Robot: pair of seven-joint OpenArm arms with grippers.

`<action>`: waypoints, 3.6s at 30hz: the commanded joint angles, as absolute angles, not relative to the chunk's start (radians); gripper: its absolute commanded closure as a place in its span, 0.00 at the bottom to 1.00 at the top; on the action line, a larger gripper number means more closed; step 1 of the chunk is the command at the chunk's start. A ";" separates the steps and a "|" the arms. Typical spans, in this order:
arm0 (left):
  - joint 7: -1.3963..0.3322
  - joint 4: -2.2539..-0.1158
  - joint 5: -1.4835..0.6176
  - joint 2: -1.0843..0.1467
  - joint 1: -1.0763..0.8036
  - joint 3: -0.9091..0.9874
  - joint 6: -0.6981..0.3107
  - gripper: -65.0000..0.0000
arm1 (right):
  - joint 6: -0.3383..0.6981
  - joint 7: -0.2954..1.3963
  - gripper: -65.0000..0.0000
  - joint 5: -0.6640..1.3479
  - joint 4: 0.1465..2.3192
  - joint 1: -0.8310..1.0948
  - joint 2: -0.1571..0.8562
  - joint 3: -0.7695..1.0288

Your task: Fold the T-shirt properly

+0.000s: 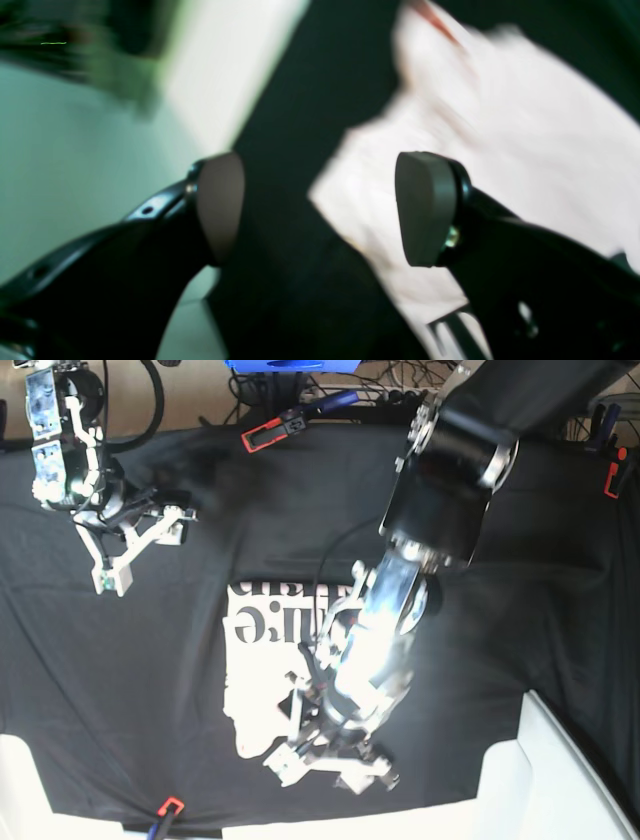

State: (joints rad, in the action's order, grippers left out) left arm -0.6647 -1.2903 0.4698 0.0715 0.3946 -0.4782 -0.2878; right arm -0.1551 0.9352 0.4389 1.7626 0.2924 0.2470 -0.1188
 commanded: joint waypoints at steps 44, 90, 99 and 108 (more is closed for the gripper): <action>-0.880 -1.409 -0.031 -0.016 0.168 -0.295 -0.288 1.00 | -0.151 0.998 1.00 0.444 1.399 -0.266 0.127 -0.621; -0.059 -1.521 -0.041 -0.220 -0.157 -0.002 -0.286 1.00 | -0.157 0.064 1.00 0.435 1.612 0.071 0.656 -0.624; 0.047 -1.527 -0.041 -0.232 -0.305 0.018 -0.286 1.00 | -0.162 -0.243 1.00 0.038 1.647 0.387 0.693 -0.611; 0.232 -1.520 -0.041 -0.234 -0.498 0.130 -0.286 1.00 | -0.163 -0.456 1.00 -0.082 1.595 0.631 0.512 -0.329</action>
State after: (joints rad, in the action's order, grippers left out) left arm 0.2050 -1.5051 -0.0303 -0.2203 -0.4961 0.1211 -0.2928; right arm -0.1509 -0.4416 -0.0826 1.5841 0.6289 0.4973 -0.3309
